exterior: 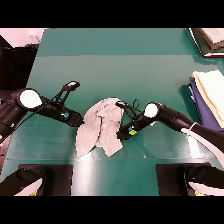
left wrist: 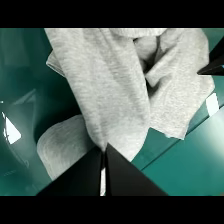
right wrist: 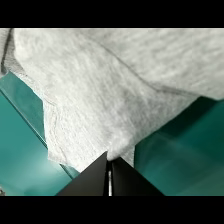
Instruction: Fold the shirts.
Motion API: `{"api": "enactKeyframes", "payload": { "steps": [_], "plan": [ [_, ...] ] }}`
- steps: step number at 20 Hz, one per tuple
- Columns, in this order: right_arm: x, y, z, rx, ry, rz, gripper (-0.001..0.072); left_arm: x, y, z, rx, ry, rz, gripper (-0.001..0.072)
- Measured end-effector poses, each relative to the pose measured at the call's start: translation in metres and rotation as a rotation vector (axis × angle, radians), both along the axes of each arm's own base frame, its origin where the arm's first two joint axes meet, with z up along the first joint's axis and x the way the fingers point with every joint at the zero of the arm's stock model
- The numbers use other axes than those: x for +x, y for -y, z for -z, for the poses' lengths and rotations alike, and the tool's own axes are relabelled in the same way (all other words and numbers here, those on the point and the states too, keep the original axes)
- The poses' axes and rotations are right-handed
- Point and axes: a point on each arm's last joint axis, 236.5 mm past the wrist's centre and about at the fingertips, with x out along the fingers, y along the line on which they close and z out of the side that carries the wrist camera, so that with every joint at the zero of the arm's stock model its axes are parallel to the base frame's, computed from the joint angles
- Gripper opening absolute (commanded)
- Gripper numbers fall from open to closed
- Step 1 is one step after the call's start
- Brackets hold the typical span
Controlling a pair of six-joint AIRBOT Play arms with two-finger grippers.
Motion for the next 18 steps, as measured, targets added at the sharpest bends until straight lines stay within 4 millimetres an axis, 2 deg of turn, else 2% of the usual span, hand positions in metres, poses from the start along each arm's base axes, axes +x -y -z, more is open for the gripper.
{"api": "enactKeyframes", "payload": {
  "steps": [2, 4, 6, 9, 12, 16, 18],
  "plan": [
    [0.004, 0.003, -0.007, 0.005, 0.027, -0.002, 0.001, 0.002, -0.005, -0.003, 0.024, 0.014, 0.011, 0.002],
    [0.014, 0.023, -0.021, -0.018, 0.066, 0.02, 0.001, 0.011, -0.016, -0.016, 0.083, 0.058, 0.026, 0.002],
    [0.029, 0.056, -0.042, -0.059, 0.113, 0.081, 0.0009, 0.024, -0.029, -0.039, 0.145, 0.123, 0.031, 0.002],
    [0.051, 0.11, -0.077, -0.095, 0.196, 0.213, 0.0009, 0.042, -0.037, -0.079, 0.178, 0.227, 0.026, 0.002],
    [0.066, 0.157, -0.111, -0.1, 0.287, 0.364, 0.0009, 0.051, -0.041, -0.102, 0.187, 0.285, 0.016, 0.0021],
    [0.074, 0.198, -0.149, -0.091, 0.405, 0.515, 0.0009, 0.055, -0.042, -0.117, 0.187, 0.319, 0.011, 0.002],
    [0.077, 0.214, -0.175, -0.08, 0.485, 0.578, 0.001, 0.059, -0.042, -0.134, 0.178, 0.358, 0.005, 0.0021]
  ]
}}
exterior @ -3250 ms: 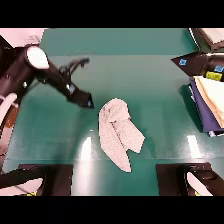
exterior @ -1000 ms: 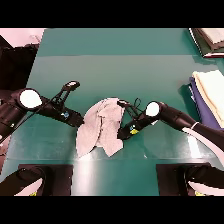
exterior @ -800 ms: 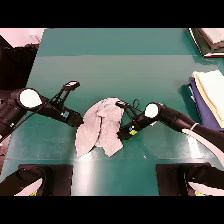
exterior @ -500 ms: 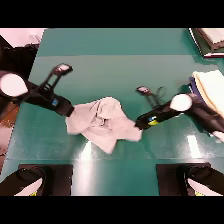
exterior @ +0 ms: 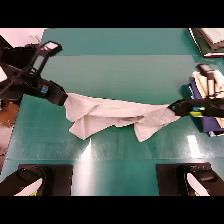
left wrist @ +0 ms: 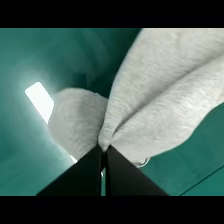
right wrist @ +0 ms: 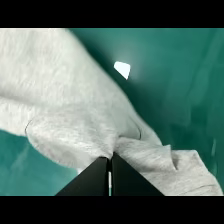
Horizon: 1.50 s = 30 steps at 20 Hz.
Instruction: Fold the shirts.
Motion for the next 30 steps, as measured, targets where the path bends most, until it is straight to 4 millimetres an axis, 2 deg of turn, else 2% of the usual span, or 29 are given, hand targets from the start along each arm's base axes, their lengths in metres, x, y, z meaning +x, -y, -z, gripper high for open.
{"api": "enactKeyframes", "payload": {
  "steps": [2, 6, 9, 11, 12, 14, 16, 18, 19, 21, 25, 28, 30],
  "plan": [
    [0.005, 0.015, -0.033, -0.003, 0.096, 0.053, 0.0009, 0.005, 0.002, -0.032, -0.023, 0.069, 0.001, 0.0021],
    [0.004, 0.032, -0.126, -0.01, 0.342, 0.119, 0.0009, -0.001, 0.003, -0.122, -0.093, 0.245, 0.018, 0.002],
    [-0.008, 0.035, -0.194, -0.017, 0.511, 0.132, 0.0009, -0.031, 0.011, -0.191, -0.198, 0.353, 0.065, 0.002],
    [-0.02, 0.034, -0.232, -0.02, 0.601, 0.132, 0.001, -0.058, 0.024, -0.224, -0.285, 0.388, 0.129, 0.002],
    [-0.026, 0.034, -0.246, -0.023, 0.633, 0.129, 0.0009, -0.072, 0.032, -0.236, -0.33, 0.395, 0.17, 0.002],
    [-0.033, 0.032, -0.267, -0.031, 0.665, 0.119, 0.0009, -0.09, 0.043, -0.245, -0.383, 0.383, 0.232, 0.002],
    [-0.029, 0.031, -0.269, -0.037, 0.627, 0.103, 0.0009, -0.091, 0.049, -0.233, -0.388, 0.334, 0.249, 0.002],
    [-0.018, 0.029, -0.255, -0.033, 0.536, 0.085, 0.0009, -0.078, 0.05, -0.202, -0.348, 0.256, 0.235, 0.002],
    [-0.008, 0.028, -0.243, -0.027, 0.48, 0.075, 0.001, -0.064, 0.047, -0.178, -0.31, 0.214, 0.209, 0.002],
    [0.02, 0.029, -0.211, -0.008, 0.363, 0.069, 0.0009, -0.028, 0.036, -0.125, -0.211, 0.151, 0.126, 0.002],
    [0.095, 0.03, -0.136, 0.03, 0.211, 0.087, 0.0009, 0.047, 0.006, -0.019, -0.011, 0.077, -0.027, 0.002],
    [0.145, 0.03, -0.081, 0.048, 0.158, 0.121, 0.001, 0.086, 0.0, 0.039, 0.058, 0.038, -0.068, 0.0021],
    [0.166, 0.026, -0.051, 0.052, 0.123, 0.128, 0.001, 0.105, 0.0, 0.069, 0.084, 0.023, -0.08, 0.0021]
  ]
}}
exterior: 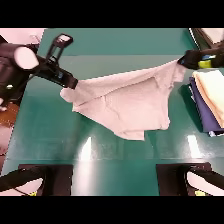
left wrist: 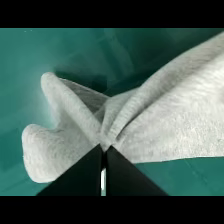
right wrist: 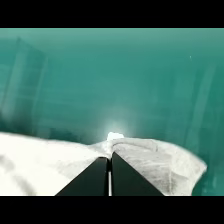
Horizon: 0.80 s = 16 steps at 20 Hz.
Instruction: Fold the shirts.
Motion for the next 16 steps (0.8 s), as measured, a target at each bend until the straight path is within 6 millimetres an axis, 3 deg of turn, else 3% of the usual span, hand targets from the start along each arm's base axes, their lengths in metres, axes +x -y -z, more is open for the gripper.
{"api": "enactKeyframes", "payload": {
  "steps": [2, 5, 7, 9, 12, 14, 16],
  "plan": [
    [0.014, -0.006, 0.021, 0.003, -0.025, -0.005, 0.001, 0.01, -0.002, 0.019, 0.019, -0.01, -0.008, 0.0021],
    [0.028, -0.015, 0.033, 0.002, -0.029, -0.016, 0.001, 0.018, -0.004, 0.032, 0.042, -0.014, -0.011, 0.002],
    [0.031, -0.018, 0.028, -0.003, -0.011, -0.028, 0.001, 0.019, -0.01, 0.034, 0.07, -0.015, -0.013, 0.002],
    [0.028, -0.018, 0.013, -0.025, 0.029, -0.042, 0.0009, 0.017, -0.018, 0.023, 0.091, -0.011, -0.018, 0.002],
    [0.007, -0.012, -0.032, -0.073, 0.127, -0.05, 0.001, 0.011, -0.031, -0.032, 0.092, 0.074, -0.037, 0.002],
    [-0.017, -0.005, -0.073, -0.102, 0.216, -0.045, 0.001, -0.002, -0.039, -0.09, 0.071, 0.175, -0.05, 0.002],
    [-0.047, 0.002, -0.117, -0.125, 0.31, -0.035, 0.0009, -0.028, -0.049, -0.151, 0.04, 0.278, -0.062, 0.002]
  ]
}}
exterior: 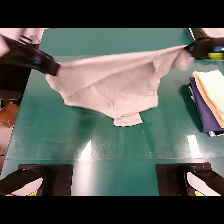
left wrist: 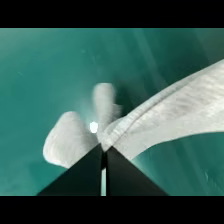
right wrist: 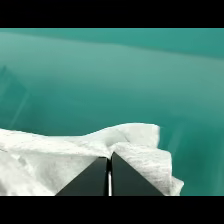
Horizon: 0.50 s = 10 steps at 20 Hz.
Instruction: Fold the shirts.
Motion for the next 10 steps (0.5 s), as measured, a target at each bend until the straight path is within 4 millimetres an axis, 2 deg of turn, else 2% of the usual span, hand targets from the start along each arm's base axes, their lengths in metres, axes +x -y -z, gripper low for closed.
{"api": "enactKeyframes", "payload": {
  "steps": [3, 6, 8, 10],
  "plan": [
    [-0.052, 0.007, -0.071, -0.022, 0.162, 0.011, 0.0009, -0.059, -0.019, -0.086, -0.063, 0.16, -0.014, 0.002],
    [-0.102, 0.015, -0.132, -0.046, 0.313, 0.039, 0.0009, -0.119, -0.033, -0.152, -0.155, 0.315, -0.021, 0.002],
    [-0.126, 0.023, -0.16, -0.062, 0.371, 0.077, 0.0009, -0.15, -0.034, -0.179, -0.215, 0.383, -0.005, 0.002],
    [-0.135, 0.031, -0.171, -0.077, 0.368, 0.106, 0.0009, -0.167, -0.03, -0.189, -0.255, 0.397, 0.022, 0.002]
  ]
}}
